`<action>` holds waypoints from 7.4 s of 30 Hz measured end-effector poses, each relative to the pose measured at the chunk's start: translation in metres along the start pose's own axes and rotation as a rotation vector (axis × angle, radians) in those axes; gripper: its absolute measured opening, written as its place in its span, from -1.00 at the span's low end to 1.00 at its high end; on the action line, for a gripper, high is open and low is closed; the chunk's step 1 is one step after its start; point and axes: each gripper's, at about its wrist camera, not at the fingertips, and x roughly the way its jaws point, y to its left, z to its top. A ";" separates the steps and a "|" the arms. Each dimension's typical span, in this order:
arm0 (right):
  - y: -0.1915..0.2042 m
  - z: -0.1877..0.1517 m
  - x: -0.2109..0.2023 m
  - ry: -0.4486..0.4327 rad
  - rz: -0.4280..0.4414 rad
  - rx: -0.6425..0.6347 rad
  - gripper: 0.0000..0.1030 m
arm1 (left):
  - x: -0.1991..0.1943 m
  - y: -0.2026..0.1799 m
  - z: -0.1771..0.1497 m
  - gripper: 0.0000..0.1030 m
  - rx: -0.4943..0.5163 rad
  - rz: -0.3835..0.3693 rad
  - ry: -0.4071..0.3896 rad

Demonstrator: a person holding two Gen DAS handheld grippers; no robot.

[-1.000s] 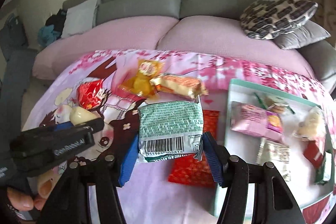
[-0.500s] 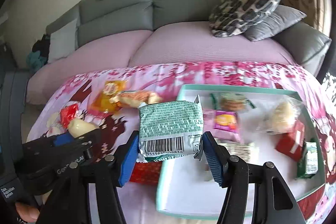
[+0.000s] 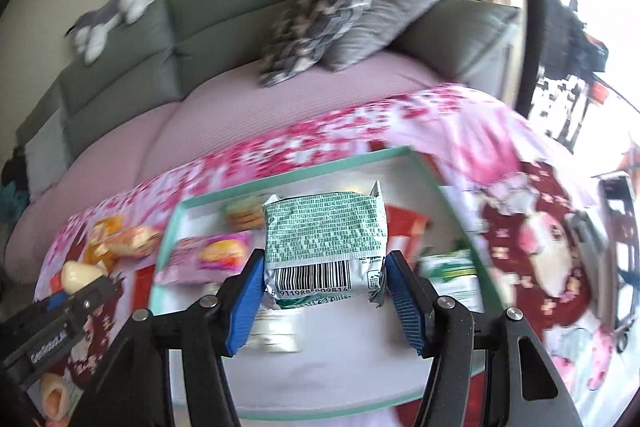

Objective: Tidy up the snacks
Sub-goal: 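Carry the pudding cup and green pack over the tray with both grippers, then open both grippers to release the cup and pack into the tray, then withdraw both grippers from the tray toward the remaining snacks, then move the left gripper to the red foil bag while the right gripper approaches the red patterned pack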

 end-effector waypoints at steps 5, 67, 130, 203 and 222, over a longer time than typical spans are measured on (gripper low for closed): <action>-0.034 0.002 -0.004 -0.011 -0.032 0.060 0.22 | 0.007 -0.034 -0.001 -0.06 0.072 -0.026 0.009; -0.005 -0.008 0.017 0.103 0.032 -0.041 0.37 | 0.028 -0.032 -0.008 0.23 0.031 0.109 0.067; 0.053 -0.015 0.000 0.080 0.074 -0.119 1.00 | 0.003 0.043 -0.008 0.96 -0.171 0.201 0.054; 0.236 -0.078 0.070 0.227 0.119 -0.399 0.41 | 0.015 0.216 -0.026 0.95 -0.352 0.268 0.156; 0.253 -0.077 0.098 0.318 0.106 -0.405 0.47 | 0.012 0.218 -0.022 0.96 -0.354 0.264 0.144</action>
